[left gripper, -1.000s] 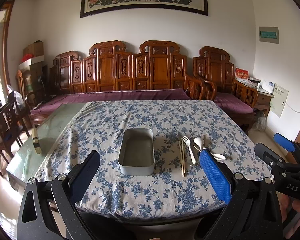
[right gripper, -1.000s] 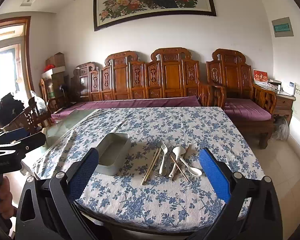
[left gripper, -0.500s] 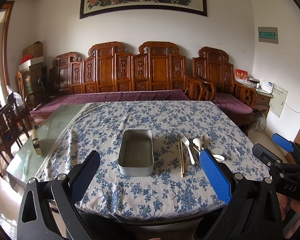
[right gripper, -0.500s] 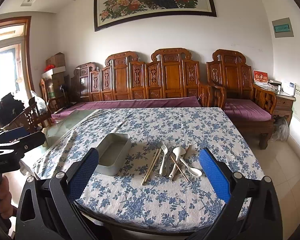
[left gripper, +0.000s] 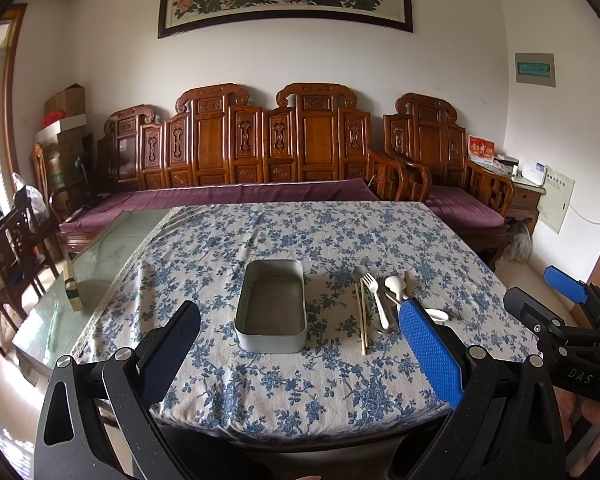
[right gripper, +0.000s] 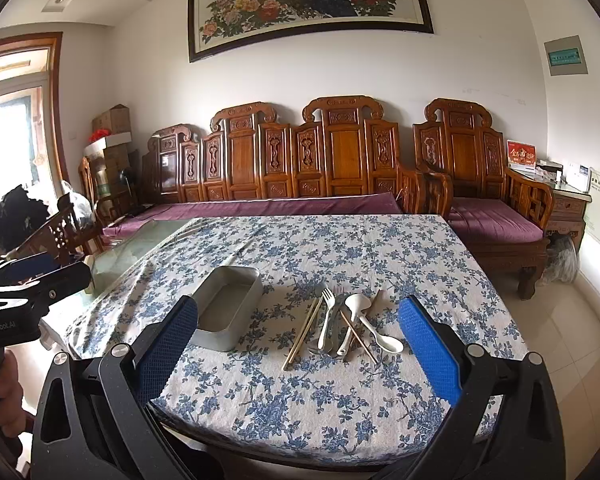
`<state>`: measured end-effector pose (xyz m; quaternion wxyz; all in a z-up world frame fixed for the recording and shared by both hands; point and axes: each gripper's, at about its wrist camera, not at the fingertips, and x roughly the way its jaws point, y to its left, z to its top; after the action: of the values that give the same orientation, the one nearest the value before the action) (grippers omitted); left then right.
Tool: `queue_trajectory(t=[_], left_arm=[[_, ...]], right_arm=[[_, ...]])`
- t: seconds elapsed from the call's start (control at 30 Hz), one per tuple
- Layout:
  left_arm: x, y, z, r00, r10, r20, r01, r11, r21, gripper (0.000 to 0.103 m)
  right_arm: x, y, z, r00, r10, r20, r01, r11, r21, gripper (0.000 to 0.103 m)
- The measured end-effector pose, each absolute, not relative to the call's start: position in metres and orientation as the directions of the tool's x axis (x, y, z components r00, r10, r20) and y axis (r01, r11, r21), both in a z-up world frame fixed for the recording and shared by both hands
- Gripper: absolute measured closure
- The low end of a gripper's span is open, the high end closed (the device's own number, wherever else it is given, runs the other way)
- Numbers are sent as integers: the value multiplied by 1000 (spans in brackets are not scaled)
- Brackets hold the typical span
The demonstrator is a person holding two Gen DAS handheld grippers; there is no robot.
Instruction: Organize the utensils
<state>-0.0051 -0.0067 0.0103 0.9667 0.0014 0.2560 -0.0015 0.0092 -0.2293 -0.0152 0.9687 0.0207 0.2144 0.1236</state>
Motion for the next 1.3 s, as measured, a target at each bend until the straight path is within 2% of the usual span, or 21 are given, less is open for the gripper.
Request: queue_trajectory(t=[0.93, 1.3], left_arm=[[-7, -12, 12, 871, -10, -490, 14, 1000, 4, 6], [-2, -12, 6, 856, -21, -516, 25, 1000, 0, 6]], right_arm=[[9, -229, -17, 877, 248, -411, -231, 969, 93, 3], [14, -231, -23, 873, 243, -422, -225, 970, 94, 3]])
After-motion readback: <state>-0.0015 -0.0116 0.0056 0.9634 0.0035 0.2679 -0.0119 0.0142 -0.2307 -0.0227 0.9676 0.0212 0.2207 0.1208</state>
